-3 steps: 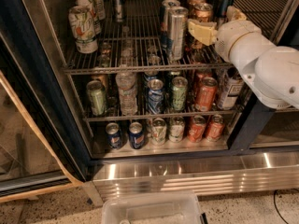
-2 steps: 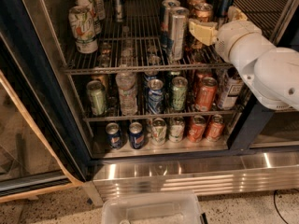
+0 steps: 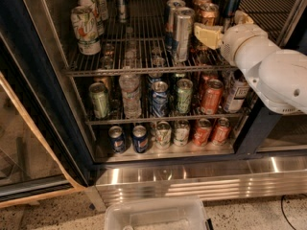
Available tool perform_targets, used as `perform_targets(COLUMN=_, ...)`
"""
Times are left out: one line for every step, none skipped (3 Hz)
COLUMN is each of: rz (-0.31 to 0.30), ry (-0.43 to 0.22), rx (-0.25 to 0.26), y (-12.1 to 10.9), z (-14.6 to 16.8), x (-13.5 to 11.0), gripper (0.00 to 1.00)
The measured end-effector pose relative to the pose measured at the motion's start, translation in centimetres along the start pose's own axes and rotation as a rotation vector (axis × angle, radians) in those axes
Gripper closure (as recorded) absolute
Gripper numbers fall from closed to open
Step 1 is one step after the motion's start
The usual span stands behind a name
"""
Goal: Pick orange can from top shelf of fridge
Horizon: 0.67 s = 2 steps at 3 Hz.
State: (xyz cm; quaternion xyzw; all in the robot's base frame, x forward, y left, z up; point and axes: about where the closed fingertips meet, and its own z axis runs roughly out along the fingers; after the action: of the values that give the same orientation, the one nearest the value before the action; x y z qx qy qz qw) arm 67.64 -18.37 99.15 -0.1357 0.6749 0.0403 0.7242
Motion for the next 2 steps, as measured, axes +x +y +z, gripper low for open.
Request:
perform_targets(rz=0.0, ry=0.017, rx=0.005, y=-0.2, z=0.4, x=0.6, gripper=0.27)
perform_targets(rz=0.038, ry=0.057, rx=0.009, y=-0.5, z=4.0, x=2.8, gripper=0.34)
